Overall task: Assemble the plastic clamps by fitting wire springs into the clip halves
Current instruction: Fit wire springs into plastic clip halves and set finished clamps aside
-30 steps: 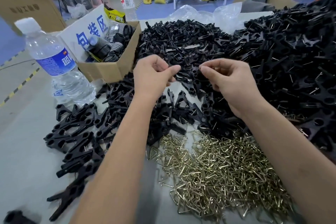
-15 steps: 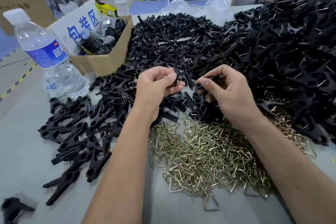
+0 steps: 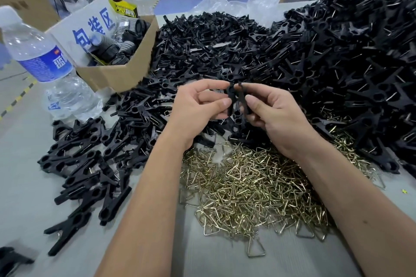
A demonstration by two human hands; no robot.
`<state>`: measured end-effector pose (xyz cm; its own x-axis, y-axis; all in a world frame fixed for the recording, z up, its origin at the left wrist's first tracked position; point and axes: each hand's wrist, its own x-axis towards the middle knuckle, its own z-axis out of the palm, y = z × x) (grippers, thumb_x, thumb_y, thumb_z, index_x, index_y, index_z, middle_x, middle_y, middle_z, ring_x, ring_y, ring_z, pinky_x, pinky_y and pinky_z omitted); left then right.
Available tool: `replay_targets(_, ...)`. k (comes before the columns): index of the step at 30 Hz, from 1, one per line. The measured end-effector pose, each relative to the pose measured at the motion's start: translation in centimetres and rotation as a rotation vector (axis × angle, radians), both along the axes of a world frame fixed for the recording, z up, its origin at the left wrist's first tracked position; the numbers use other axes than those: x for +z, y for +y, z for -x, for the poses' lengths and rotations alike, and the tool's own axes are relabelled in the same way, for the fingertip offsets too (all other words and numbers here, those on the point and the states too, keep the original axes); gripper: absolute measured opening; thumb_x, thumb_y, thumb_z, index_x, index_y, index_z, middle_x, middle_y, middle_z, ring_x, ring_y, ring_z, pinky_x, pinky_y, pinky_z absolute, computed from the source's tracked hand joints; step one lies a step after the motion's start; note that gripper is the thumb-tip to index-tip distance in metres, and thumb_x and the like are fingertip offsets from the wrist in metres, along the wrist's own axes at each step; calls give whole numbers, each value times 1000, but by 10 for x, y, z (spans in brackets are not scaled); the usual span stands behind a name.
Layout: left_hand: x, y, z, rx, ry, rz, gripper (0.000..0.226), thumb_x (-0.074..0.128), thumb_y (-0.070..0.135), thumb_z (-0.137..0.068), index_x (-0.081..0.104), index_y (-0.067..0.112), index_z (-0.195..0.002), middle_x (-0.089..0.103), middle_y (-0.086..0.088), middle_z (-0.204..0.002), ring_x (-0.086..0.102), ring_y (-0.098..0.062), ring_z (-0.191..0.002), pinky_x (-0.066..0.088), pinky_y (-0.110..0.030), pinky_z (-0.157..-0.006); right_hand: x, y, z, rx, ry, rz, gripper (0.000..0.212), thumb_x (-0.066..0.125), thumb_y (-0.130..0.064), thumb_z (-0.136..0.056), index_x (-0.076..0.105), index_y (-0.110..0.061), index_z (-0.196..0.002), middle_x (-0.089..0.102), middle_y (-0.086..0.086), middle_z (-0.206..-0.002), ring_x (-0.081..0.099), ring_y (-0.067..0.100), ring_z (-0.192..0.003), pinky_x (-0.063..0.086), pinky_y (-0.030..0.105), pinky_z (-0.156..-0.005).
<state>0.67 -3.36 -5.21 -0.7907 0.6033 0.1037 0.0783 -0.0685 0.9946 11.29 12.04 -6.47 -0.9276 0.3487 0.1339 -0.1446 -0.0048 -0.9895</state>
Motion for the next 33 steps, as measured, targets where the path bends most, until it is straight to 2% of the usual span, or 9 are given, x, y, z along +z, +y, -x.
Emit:
replay_targets(5, 0, 1, -2, -41, -20, -15, 29, 75, -8, -88, 75, 14, -107, 78, -8, -84, 76, -20, -82, 61, -28, -69, 0, 1, 1, -50, -44, -13, 12, 54, -6, -106, 65, -12, -105, 70, -2, -72, 55, 7, -60, 44, 15, -54)
replay_targets(14, -1, -1, -2, -86, -33, -48, 29, 75, -10, -86, 75, 10, -106, 79, -6, -83, 75, -17, -74, 60, -24, -65, 2, -3, -2, -95, -35, -82, 17, 60, -8, -104, 67, -17, -91, 70, -2, -70, 56, 6, -59, 44, 15, -53)
replay_targets(17, -3, -3, -1, -90, -50, -71, 23, 76, -6, -87, 76, 7, -107, 79, -16, -90, 76, -22, -76, 61, -27, -65, 4, -5, -4, -95, -34, -89, 18, 60, -7, -104, 67, -15, -90, 70, -3, -68, 58, 4, -59, 45, 14, -53)
replay_targets(20, -3, -5, 2, -106, -32, -73, 22, 80, 6, -85, 76, 8, -107, 78, -20, -97, 76, -26, -76, 62, -30, -66, 9, -2, -7, -39, -38, -62, 16, 60, -6, -103, 68, -11, -90, 68, 0, -71, 57, 5, -60, 44, 14, -53)
replay_targets(24, 1, -10, 7, -293, -28, -117, 44, 80, 11, -84, 72, 17, -127, 75, -16, -117, 77, -31, -88, 64, -34, -74, 18, 5, -13, 155, -45, 100, 24, 60, -6, -102, 68, -14, -82, 65, 7, -73, 52, 8, -57, 41, 13, -51)
replay_targets(26, 2, -11, 7, -357, -19, -127, 38, 78, 11, -85, 73, 11, -123, 75, -16, -117, 77, -32, -93, 64, -31, -75, 19, 6, -14, 188, -71, 125, 22, 60, -7, -101, 68, -13, -82, 68, 7, -74, 56, 10, -61, 46, 14, -54)
replay_targets(29, 1, -14, 12, -314, 18, -146, 26, 77, 5, -86, 75, 5, -111, 77, -17, -105, 76, -30, -92, 64, -32, -79, 16, 4, -10, 25, -70, -58, 8, 69, -14, -98, 71, -14, -90, 71, 3, -77, 60, 14, -66, 49, 19, -56)
replay_targets(31, 1, -19, 18, -228, 27, -162, 20, 79, 4, -85, 77, 10, -104, 78, -14, -99, 76, -27, -91, 63, -32, -80, 15, 3, -8, -157, -3, -385, 6, 72, -18, -97, 69, -19, -92, 71, -5, -74, 60, 6, -63, 49, 19, -57)
replay_targets(33, 0, -24, 24, -117, 19, -188, 19, 82, 5, -81, 77, 12, -99, 78, -12, -95, 76, -26, -89, 63, -31, -80, 17, -1, -8, -159, 49, -755, 8, 75, -22, -94, 70, -25, -89, 67, -13, -74, 59, 0, -69, 49, 16, -63)
